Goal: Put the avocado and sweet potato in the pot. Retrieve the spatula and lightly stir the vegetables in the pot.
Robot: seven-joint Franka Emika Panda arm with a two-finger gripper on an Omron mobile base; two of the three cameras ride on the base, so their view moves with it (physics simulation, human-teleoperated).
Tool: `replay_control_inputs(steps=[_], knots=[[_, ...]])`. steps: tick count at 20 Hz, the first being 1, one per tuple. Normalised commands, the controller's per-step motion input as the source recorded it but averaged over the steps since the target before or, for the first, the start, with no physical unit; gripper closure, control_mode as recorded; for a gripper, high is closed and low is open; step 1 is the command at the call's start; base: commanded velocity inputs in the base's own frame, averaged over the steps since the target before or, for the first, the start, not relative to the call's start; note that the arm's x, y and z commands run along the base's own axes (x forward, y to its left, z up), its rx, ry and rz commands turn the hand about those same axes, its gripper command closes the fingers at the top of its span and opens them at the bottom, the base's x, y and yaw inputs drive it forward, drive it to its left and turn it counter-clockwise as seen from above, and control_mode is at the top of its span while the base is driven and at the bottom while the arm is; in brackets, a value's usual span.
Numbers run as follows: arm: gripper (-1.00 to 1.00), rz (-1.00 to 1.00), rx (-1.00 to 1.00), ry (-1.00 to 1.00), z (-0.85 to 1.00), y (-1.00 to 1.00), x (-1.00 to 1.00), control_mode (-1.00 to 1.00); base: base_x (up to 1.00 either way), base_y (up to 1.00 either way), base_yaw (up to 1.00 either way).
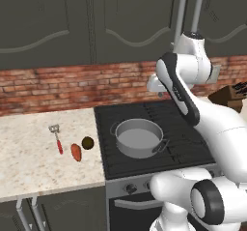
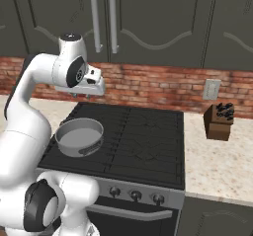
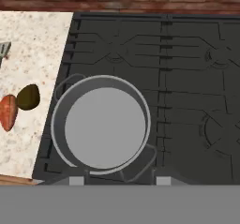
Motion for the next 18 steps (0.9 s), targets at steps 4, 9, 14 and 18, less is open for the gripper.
replay_control_inputs(steps=[4, 9, 14, 18], knots=[[-1.0, 0.0, -0.04, 0.06, -0.24, 0.62, -0.29, -1.0, 0.0, 0.0, 0.0], [-1.0, 0.18, 0.0, -0.02, -0.56, 0.94, -0.54, -1.0, 0.0, 0.0, 0.0], [-1.0, 0.21, 0.04, 0.0, -0.53, 0.79, -0.31, -1.0, 0.0, 0.0, 0.0], [-1.0, 0.2, 0.04, 0.0, -0.27, 0.59, -0.15, -1.0, 0.0, 0.0, 0.0]])
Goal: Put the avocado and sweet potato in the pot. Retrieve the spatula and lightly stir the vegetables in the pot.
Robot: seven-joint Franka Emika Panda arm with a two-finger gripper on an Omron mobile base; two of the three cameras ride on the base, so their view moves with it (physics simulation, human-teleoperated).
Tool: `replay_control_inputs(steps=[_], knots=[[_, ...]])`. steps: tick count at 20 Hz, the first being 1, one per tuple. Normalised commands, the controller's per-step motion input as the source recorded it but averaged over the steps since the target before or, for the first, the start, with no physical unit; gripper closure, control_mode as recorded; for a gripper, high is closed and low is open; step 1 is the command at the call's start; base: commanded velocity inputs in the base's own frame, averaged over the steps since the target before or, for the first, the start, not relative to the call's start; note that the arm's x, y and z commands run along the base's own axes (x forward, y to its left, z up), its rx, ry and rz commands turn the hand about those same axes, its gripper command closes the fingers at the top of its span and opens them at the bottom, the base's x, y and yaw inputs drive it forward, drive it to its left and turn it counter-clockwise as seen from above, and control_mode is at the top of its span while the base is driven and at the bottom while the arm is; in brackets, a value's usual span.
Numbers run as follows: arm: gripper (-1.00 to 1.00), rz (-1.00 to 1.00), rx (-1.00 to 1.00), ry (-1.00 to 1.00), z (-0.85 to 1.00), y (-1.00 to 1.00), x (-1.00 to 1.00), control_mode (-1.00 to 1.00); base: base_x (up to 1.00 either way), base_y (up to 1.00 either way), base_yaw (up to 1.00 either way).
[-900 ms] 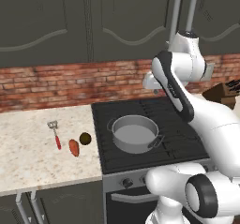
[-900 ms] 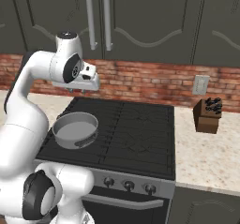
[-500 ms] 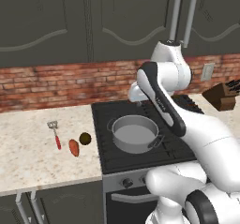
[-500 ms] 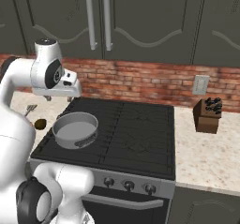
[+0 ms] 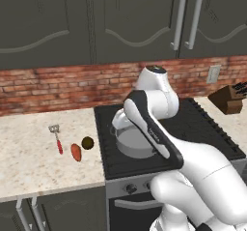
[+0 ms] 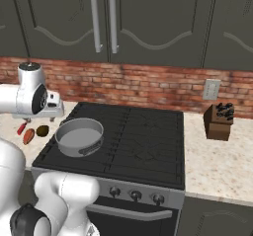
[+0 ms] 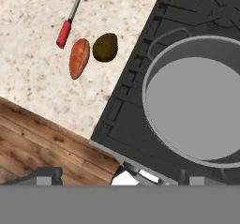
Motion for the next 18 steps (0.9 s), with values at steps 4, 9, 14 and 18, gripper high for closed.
replay_control_inputs(steps=[4, 9, 14, 18], knots=[[-1.0, 0.07, -0.05, 0.0, 0.0, 0.8, -0.05, -1.0, 0.0, 0.0, 0.0], [-1.0, 0.0, -0.24, 0.18, 0.09, 0.86, 0.09, -1.0, 0.0, 0.0, 0.0], [-1.0, 0.0, -0.02, 0.03, -0.06, 0.06, 0.03, -1.0, 0.0, 0.0, 0.0], [-1.0, 0.0, -0.04, 0.0, -0.14, 0.12, 0.33, -1.0, 0.0, 0.0, 0.0]])
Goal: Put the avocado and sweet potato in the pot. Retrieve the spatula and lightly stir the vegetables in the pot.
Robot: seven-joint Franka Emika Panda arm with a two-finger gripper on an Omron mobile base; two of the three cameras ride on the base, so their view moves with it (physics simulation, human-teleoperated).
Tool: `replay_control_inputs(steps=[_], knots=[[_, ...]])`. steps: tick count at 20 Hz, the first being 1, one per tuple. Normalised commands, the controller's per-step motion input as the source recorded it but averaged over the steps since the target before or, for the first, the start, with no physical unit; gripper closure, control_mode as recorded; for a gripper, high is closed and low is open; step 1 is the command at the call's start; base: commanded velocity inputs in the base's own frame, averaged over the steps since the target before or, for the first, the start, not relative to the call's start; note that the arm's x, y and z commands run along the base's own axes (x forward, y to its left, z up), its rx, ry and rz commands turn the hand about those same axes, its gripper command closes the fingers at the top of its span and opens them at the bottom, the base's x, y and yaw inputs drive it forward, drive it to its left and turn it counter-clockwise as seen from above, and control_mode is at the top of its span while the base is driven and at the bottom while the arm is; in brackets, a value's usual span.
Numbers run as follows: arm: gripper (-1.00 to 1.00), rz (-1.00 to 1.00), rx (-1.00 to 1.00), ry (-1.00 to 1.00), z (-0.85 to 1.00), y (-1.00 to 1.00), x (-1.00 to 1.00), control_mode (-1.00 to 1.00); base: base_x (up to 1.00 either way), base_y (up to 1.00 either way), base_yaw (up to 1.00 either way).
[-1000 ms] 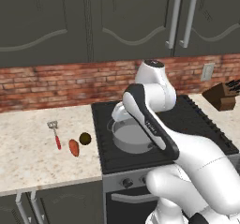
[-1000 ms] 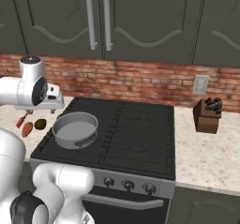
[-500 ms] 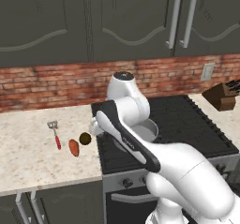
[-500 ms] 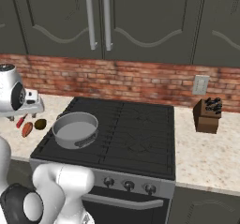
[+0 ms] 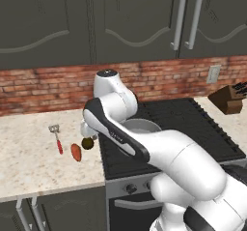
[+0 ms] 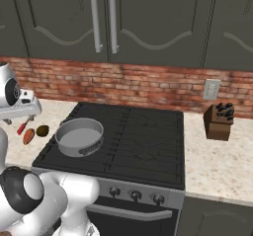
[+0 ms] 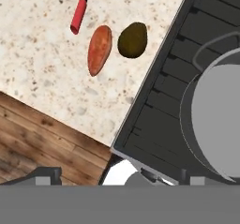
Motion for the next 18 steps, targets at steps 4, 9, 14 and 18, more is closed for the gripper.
replay_control_inputs(steps=[4, 9, 14, 18], knots=[[-1.0, 0.0, -0.05, 0.2, -0.24, 0.45, 0.72, -1.0, 0.0, 0.0, 0.0], [-1.0, -0.03, 0.0, 0.0, -0.18, 0.14, 0.11, -1.0, 0.0, 0.0, 0.0], [-1.0, 0.0, 0.01, 0.0, -0.19, 0.32, 0.19, -1.0, 0.0, 0.0, 0.0], [-1.0, -0.03, 0.0, 0.0, -0.39, 0.0, 0.04, -1.0, 0.0, 0.0, 0.0]])
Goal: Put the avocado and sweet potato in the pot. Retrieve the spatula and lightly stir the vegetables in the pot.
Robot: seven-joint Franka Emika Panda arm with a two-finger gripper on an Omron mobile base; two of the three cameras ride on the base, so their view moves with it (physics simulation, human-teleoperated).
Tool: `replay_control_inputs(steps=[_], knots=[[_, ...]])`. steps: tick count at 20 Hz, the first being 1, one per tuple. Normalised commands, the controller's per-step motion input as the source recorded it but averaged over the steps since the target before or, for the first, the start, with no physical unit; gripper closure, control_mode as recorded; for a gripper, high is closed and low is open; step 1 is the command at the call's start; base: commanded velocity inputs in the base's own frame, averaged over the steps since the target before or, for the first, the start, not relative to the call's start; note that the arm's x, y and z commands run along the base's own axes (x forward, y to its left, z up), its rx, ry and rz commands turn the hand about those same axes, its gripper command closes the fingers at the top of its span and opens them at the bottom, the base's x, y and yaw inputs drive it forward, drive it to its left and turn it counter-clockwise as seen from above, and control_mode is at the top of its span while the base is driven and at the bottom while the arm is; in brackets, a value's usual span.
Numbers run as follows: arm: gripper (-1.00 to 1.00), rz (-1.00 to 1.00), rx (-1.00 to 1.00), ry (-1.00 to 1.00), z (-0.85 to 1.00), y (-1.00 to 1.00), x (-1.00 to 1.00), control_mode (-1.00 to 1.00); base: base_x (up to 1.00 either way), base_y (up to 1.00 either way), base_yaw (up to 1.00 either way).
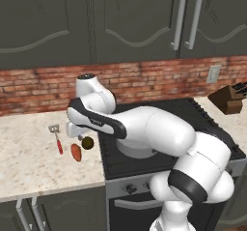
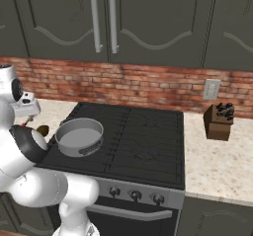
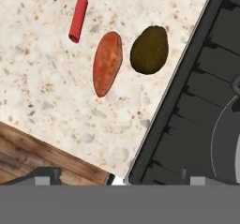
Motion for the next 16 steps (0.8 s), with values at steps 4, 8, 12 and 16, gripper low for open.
replay_control_inputs(steps=[4, 8, 12, 16], knots=[[-1.0, -0.02, 0.01, 0.0, -0.83, 0.01, 0.11, -1.0, 0.0, 0.0, 0.0], [-1.0, -0.02, 0.02, 0.0, -0.92, 0.01, 0.19, -1.0, 0.0, 0.0, 0.0], [-1.0, -0.03, 0.01, 0.0, -0.47, 0.15, 0.27, -1.0, 0.0, 0.0, 0.0], [-1.0, -0.06, 0.0, 0.0, 0.17, 0.41, 0.22, -1.0, 0.0, 0.0, 0.0]])
